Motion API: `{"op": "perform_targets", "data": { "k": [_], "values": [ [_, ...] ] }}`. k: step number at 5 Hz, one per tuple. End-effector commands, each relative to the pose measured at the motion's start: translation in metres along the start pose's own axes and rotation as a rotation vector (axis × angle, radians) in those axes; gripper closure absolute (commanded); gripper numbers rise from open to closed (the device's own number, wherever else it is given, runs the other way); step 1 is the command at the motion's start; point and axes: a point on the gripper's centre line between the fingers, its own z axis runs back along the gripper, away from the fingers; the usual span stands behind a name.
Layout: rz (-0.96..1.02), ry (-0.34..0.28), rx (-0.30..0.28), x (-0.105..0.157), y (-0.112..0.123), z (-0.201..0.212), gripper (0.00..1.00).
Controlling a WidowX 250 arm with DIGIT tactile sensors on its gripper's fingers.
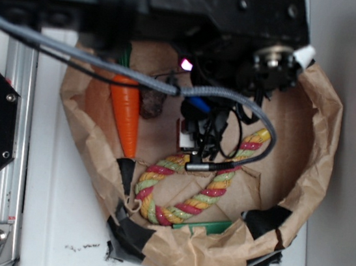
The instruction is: Grab the rock.
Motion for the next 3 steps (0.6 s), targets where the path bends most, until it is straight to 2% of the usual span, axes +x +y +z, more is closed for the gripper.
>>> {"op": "perform_targets", "data": {
  "k": [1,2,3],
  "values": [
    [-0.077,-0.003,0.060,-0.0238,-0.0056,-0.0390,0.00],
    [-0.094,-0.023,0.049,-0.0278,-0.0020,-0.0458,0.00],
    [-0.065,-0.051,0.048,-0.0237,0.0002,-0.0488,1.00]
  ]
}}
